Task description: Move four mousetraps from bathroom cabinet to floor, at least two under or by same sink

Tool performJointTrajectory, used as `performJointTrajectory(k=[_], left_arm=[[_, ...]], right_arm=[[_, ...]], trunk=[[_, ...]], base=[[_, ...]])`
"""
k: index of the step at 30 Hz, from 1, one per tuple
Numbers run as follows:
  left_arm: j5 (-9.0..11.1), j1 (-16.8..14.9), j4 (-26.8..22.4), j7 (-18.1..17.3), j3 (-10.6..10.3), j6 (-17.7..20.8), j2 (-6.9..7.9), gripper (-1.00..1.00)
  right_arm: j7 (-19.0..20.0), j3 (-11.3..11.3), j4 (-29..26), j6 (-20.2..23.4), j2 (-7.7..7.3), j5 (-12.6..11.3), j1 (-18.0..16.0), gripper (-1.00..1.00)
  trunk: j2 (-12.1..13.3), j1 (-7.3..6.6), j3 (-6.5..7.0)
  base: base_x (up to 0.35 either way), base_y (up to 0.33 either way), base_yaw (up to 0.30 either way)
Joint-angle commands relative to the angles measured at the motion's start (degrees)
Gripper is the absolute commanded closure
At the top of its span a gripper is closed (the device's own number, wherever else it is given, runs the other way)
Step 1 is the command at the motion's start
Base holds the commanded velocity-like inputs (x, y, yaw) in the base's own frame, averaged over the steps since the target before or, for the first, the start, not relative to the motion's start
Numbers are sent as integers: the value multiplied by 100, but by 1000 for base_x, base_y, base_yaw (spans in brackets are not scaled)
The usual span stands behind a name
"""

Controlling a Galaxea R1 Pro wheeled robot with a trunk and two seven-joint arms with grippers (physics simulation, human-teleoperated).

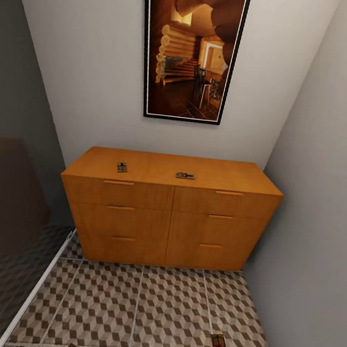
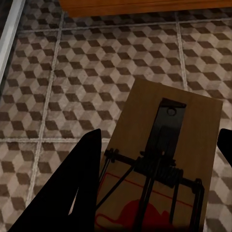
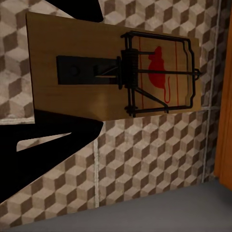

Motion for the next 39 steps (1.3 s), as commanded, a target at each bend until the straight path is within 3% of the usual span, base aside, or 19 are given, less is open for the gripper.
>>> performJointTrajectory(k=[1,28,39], left_arm=[[12,-9,22,20,-22,-33,-3,100],[12,-9,22,20,-22,-26,-33,100],[12,-7,22,20,-22,-26,-35,100]], right_arm=[[-47,52,1,-25,-6,-74,-4,100],[-63,53,0,-33,-6,-74,-4,100],[-63,57,0,-30,-6,-74,-4,100]], trunk=[[-3,0,-5],[-3,0,-5],[-3,0,91]], base=[[0,0,0],[0,0,0],[0,0,0]])
